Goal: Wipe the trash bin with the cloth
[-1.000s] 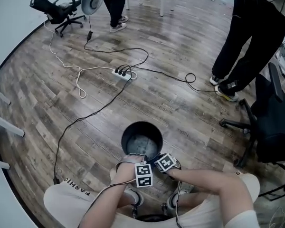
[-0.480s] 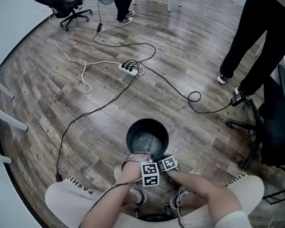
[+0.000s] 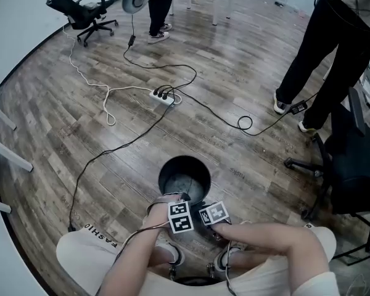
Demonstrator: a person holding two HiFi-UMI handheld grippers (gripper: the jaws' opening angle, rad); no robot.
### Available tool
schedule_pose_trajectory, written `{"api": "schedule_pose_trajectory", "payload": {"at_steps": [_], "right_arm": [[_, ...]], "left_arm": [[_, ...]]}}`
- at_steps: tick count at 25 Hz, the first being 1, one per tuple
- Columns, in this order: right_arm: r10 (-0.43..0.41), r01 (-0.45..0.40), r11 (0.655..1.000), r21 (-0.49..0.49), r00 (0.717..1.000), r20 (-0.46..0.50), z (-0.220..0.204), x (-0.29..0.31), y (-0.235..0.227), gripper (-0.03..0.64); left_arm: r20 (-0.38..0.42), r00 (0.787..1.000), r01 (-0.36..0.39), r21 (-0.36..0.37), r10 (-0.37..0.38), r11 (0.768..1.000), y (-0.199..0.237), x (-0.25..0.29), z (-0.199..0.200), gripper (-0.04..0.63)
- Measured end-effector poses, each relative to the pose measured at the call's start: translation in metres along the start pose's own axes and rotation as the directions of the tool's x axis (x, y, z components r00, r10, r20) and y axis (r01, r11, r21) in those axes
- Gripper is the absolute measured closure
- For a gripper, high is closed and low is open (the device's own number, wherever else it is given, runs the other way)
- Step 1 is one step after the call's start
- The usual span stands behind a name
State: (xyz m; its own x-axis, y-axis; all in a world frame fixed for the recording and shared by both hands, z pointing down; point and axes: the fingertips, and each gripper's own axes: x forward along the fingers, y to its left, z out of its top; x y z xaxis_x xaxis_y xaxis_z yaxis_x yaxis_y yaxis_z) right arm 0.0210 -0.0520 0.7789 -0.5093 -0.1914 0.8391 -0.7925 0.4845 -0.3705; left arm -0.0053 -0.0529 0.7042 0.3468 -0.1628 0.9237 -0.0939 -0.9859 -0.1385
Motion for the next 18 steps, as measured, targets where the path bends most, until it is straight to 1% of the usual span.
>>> {"api": "schedule_pose_trajectory", "payload": {"at_steps": [2, 3, 4, 6, 7, 9, 11, 14, 16, 18], "right_arm": [[0.026, -0.026, 1.0, -0.016, 1.0, 0.012, 0.005, -0.022, 0.012, 0.545], [0.039, -0.038, 0.999, -0.037, 0.999, 0.016, 0.01, -0.035, 0.019, 0.545], [0.047, -0.046, 0.997, -0.065, 0.999, 0.02, 0.017, -0.049, 0.025, 0.545], [0.046, -0.042, 0.99, -0.135, 0.999, 0.021, 0.03, -0.078, 0.034, 0.545], [0.039, -0.037, 0.985, -0.17, 0.999, 0.011, 0.034, -0.091, 0.035, 0.545], [0.03, -0.036, 0.975, -0.22, 0.999, -0.03, 0.037, -0.11, 0.033, 0.545], [0.033, -0.046, 0.975, -0.217, 0.998, -0.061, 0.038, -0.123, 0.029, 0.545], [0.064, -0.076, 0.98, -0.182, 0.995, -0.074, 0.041, -0.126, 0.023, 0.545], [0.086, -0.106, 0.97, -0.221, 0.992, -0.097, 0.039, -0.118, 0.019, 0.545], [0.072, -0.107, 0.95, -0.294, 0.989, -0.127, 0.034, -0.109, 0.01, 0.545]], "left_arm": [[-0.016, 1.0, 0.011, -0.002, -0.011, 1.0, 0.001, -0.001, -0.004, 0.452], [-0.037, 0.999, 0.01, 0.017, -0.01, 1.0, 0.002, -0.001, -0.009, 0.447], [-0.067, 0.998, 0.001, 0.054, 0.002, 0.999, 0.003, 0.0, -0.017, 0.446], [-0.123, 0.991, -0.03, 0.147, 0.048, 0.989, 0.005, 0.002, -0.032, 0.445], [-0.135, 0.989, -0.042, 0.177, 0.067, 0.983, 0.006, 0.004, -0.038, 0.445], [-0.138, 0.987, -0.049, 0.197, 0.077, 0.979, 0.005, 0.006, -0.042, 0.446], [-0.154, 0.986, -0.033, 0.186, 0.062, 0.982, 0.002, 0.006, -0.042, 0.461], [-0.193, 0.981, 0.002, 0.142, 0.026, 0.99, -0.002, 0.007, -0.039, 0.486], [-0.203, 0.979, 0.003, 0.104, 0.018, 0.995, -0.002, 0.01, -0.033, 0.494], [-0.201, 0.979, -0.026, 0.067, 0.039, 0.997, 0.0, 0.013, -0.024, 0.494]]}}
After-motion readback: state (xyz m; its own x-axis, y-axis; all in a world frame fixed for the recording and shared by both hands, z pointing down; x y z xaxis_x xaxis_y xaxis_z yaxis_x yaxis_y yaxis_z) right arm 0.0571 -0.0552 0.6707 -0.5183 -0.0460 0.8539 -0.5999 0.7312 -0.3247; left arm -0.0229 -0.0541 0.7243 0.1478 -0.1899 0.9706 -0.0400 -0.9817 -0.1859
